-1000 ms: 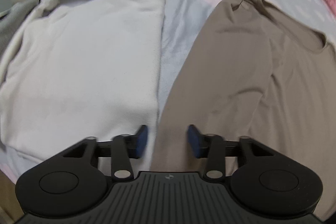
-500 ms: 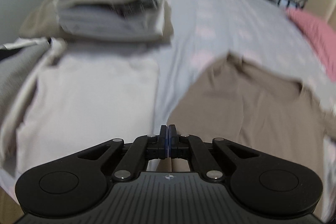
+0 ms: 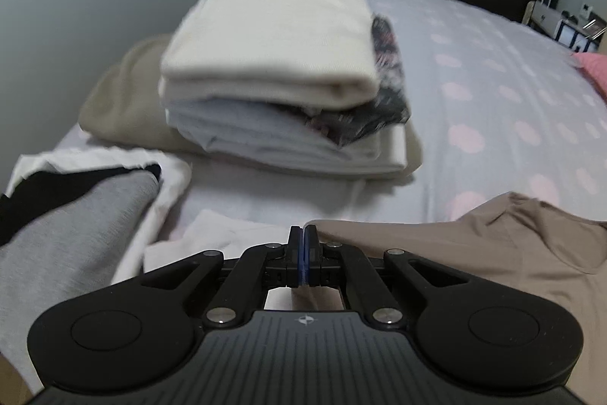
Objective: Fold clothes
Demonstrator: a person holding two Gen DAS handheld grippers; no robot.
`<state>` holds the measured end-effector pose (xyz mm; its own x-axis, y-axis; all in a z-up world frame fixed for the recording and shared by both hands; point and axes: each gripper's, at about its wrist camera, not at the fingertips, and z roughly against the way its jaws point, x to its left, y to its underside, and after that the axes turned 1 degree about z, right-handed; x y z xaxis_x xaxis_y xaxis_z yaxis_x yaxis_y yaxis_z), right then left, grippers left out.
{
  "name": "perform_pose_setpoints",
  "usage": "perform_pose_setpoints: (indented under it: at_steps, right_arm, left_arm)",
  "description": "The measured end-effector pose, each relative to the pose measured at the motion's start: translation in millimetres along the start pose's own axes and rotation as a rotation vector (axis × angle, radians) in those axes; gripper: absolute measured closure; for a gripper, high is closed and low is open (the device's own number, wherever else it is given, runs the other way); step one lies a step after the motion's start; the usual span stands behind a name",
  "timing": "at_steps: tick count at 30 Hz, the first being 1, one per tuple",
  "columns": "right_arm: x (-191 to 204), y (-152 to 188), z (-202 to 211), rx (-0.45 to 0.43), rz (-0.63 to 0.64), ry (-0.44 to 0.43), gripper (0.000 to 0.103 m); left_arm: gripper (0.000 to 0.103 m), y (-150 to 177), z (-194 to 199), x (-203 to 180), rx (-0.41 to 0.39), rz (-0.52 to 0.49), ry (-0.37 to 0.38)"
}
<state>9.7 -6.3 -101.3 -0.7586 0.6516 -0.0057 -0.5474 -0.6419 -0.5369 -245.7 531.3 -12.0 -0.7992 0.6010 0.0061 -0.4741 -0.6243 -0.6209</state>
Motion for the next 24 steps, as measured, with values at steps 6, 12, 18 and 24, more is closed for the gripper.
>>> perform_pose_setpoints:
  at_steps: [6,12,18,24]
  right_arm:
    - [6,3,-9,0.034,0.033,-0.034,0.066]
    - [5,11,-8,0.071,0.012,-0.089,0.066]
    - [12,30,6,0.131,0.036,-0.145,0.066]
    - [31,59,19,0.230,0.135,-0.207,0.066]
  left_arm:
    - [0.081,23,3,-15,0.024,-0.068,0.002]
    - [0.079,64,30,-50,0.092,-0.175,0.130]
    - [0.071,129,36,-89,0.348,-0.295,0.314]
    - [0.062,169,41,-97,0.492,-0.371,0.331]
